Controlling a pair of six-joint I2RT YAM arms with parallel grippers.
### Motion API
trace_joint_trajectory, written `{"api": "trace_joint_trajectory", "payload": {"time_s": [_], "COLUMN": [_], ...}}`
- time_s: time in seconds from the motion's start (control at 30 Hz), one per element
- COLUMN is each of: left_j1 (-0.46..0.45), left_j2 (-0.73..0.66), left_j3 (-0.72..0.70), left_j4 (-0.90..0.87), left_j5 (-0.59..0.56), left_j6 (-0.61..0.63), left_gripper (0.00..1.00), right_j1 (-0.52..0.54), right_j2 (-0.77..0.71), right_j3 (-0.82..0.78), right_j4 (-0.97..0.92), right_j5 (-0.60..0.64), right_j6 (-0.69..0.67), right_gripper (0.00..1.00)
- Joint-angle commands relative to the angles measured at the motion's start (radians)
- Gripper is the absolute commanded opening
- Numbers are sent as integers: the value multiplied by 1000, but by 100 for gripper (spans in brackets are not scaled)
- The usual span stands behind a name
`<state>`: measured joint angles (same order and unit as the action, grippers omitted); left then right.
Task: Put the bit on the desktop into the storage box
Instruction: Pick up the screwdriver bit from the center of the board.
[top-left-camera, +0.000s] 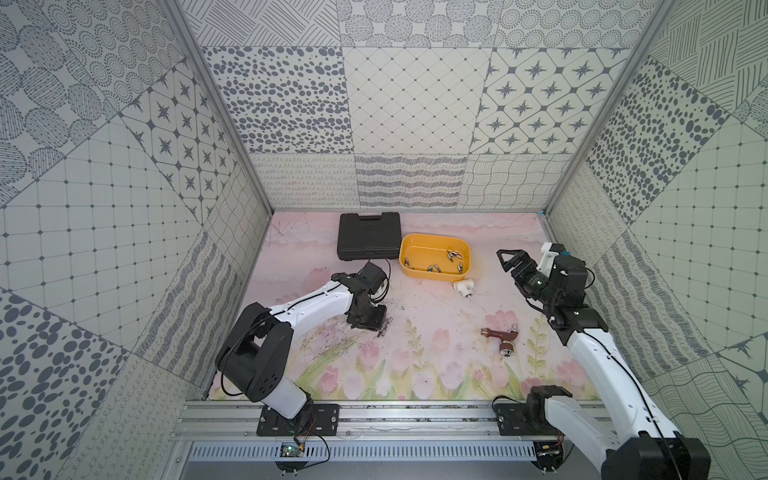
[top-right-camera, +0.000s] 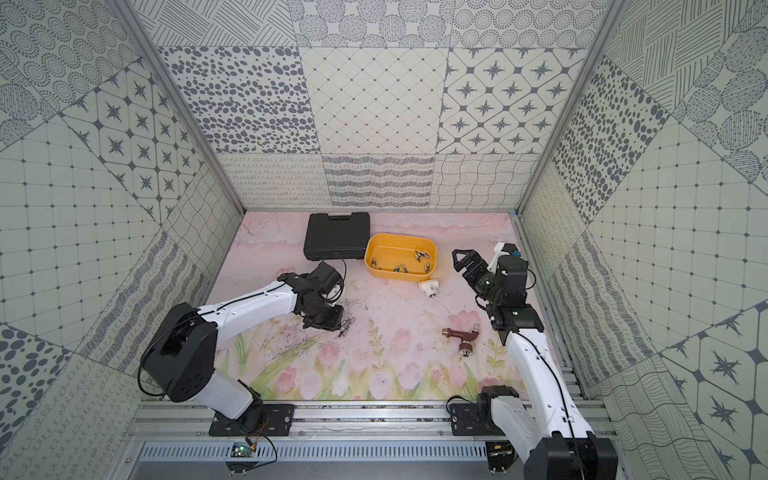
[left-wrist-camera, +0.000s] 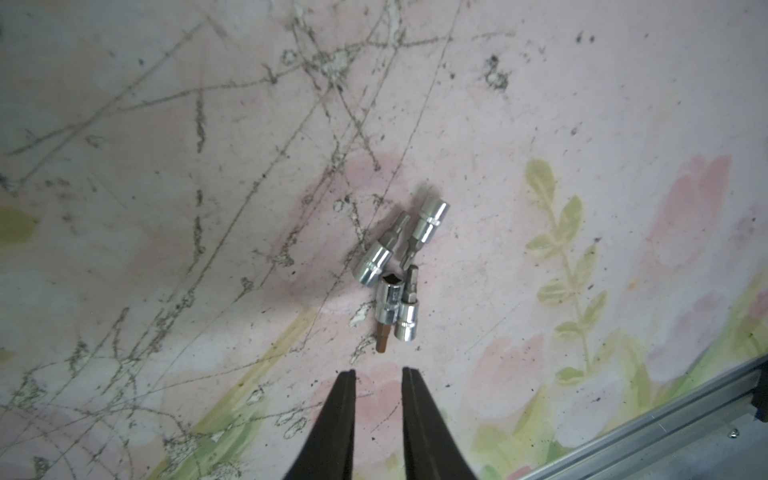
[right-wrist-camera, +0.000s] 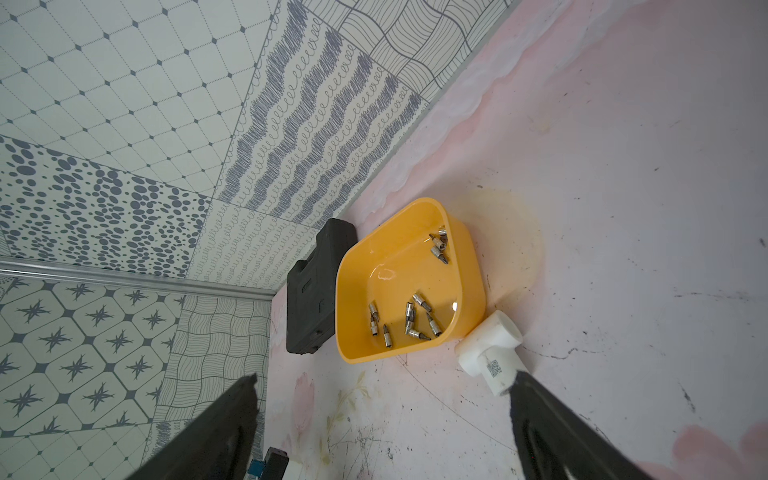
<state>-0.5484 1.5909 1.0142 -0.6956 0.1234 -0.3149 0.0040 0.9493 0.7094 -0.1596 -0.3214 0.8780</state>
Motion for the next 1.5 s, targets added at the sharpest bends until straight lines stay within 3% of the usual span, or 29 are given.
{"api": "trace_joint_trajectory", "payload": {"time_s": [0.0, 0.27, 0.5, 0.73, 1.47], "left_j1": [-5, -5, -5, -14, -93], "left_j2": [16, 48, 63, 77, 189], "left_j3": [24, 44, 73, 83, 185], "left_j4": [13, 36, 61, 88, 35], "left_j5": [-40, -57, -27, 9, -72], "left_j6": [37, 56, 57, 58, 96], "left_gripper": [25, 27, 30, 30, 26], "right_j1": [-4, -4, -4, -4, -4], "right_j2": [17, 14, 90, 69, 28], "right_j3": [16, -3, 71, 56, 21], "right_j4": [57, 69, 54, 39, 24], "right_j5": [-32, -14, -48, -31, -11], "right_j6": [-23, -37, -47, -50, -53], "right_gripper": [97, 97, 97, 97, 97]}}
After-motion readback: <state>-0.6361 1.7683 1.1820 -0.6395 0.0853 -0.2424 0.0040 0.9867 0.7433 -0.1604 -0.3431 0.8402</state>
